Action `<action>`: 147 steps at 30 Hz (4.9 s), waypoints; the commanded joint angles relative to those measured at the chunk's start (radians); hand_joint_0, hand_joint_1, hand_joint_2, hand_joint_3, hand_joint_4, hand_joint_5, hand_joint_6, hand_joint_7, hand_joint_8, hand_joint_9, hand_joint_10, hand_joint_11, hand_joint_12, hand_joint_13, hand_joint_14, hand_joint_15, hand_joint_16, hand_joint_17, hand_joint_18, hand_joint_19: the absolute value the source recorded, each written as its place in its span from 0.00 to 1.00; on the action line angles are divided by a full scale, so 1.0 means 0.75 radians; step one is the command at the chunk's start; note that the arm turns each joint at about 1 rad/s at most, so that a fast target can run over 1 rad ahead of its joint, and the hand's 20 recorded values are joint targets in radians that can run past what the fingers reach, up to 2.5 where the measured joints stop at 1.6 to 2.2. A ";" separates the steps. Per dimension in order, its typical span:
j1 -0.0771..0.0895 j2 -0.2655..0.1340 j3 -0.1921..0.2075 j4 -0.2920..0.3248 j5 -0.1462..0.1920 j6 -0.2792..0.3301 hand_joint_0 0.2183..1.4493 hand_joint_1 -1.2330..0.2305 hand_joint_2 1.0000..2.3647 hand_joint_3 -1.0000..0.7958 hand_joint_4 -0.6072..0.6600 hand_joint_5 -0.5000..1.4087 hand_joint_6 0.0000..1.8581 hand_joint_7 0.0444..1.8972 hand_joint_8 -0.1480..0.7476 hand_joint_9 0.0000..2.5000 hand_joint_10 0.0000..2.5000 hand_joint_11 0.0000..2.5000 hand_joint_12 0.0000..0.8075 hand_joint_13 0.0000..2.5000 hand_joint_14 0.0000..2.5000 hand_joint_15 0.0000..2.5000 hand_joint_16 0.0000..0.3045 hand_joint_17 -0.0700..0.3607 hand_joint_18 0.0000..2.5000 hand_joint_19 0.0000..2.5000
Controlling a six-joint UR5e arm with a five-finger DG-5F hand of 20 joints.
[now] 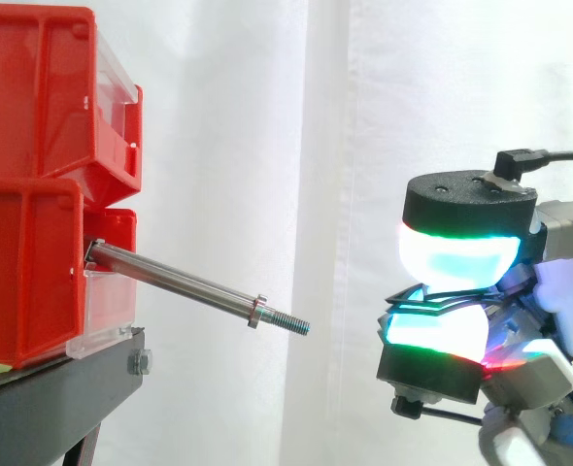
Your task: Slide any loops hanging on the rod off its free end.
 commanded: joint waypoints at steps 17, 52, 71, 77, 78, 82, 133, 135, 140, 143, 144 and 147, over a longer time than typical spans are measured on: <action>-0.008 -0.001 0.000 0.021 0.058 0.080 0.39 0.29 0.00 0.28 0.56 0.16 0.47 0.53 0.51 0.40 0.01 0.32 0.44 0.39 0.01 0.13 0.18 0.44 0.42 0.29; 0.008 -0.001 0.000 0.014 0.111 0.131 0.37 0.24 0.00 0.28 0.58 0.15 0.46 0.51 0.49 0.36 0.01 0.31 0.44 0.36 0.00 0.13 0.18 0.44 0.41 0.28; 0.013 0.001 0.000 0.012 0.111 0.135 0.33 0.40 0.01 0.33 0.54 0.18 0.44 0.58 0.53 0.46 0.01 0.30 0.44 0.40 0.00 0.14 0.17 0.44 0.43 0.31; 0.013 0.001 0.000 0.002 0.111 0.157 0.32 0.33 0.01 0.42 0.54 0.17 0.46 0.57 0.53 0.44 0.01 0.31 0.45 0.41 0.00 0.14 0.18 0.45 0.43 0.31; 0.013 0.001 0.002 0.004 0.111 0.157 0.32 0.32 0.01 0.42 0.54 0.17 0.46 0.57 0.53 0.44 0.01 0.31 0.45 0.40 0.01 0.14 0.18 0.45 0.43 0.31; 0.013 0.001 0.000 0.004 0.111 0.157 0.34 0.31 0.01 0.38 0.56 0.17 0.46 0.56 0.53 0.43 0.01 0.31 0.45 0.40 0.01 0.14 0.18 0.45 0.43 0.31; 0.035 0.001 0.000 -0.002 0.158 0.213 0.35 0.31 0.01 0.47 0.44 0.17 0.49 0.61 0.52 0.46 0.01 0.30 0.44 0.40 0.01 0.13 0.18 0.44 0.42 0.29; 0.037 0.001 0.000 -0.004 0.162 0.213 0.33 0.36 0.01 0.41 0.50 0.17 0.48 0.60 0.52 0.45 0.01 0.30 0.44 0.40 0.00 0.14 0.18 0.44 0.41 0.30; 0.037 0.001 0.000 -0.010 0.162 0.213 0.31 0.45 0.01 0.36 0.53 0.18 0.47 0.60 0.52 0.46 0.01 0.29 0.43 0.39 0.00 0.14 0.18 0.44 0.41 0.31; 0.037 0.001 0.000 -0.010 0.162 0.213 0.31 0.50 0.01 0.35 0.54 0.18 0.47 0.60 0.53 0.46 0.01 0.29 0.43 0.39 0.01 0.13 0.18 0.44 0.41 0.31; 0.039 0.001 0.000 -0.010 0.164 0.213 0.32 0.51 0.01 0.36 0.55 0.18 0.47 0.60 0.53 0.46 0.01 0.29 0.43 0.39 0.00 0.13 0.18 0.45 0.40 0.31; 0.039 0.001 0.000 -0.010 0.164 0.213 0.32 0.52 0.01 0.36 0.55 0.18 0.47 0.59 0.54 0.46 0.01 0.29 0.43 0.39 0.00 0.13 0.18 0.44 0.40 0.31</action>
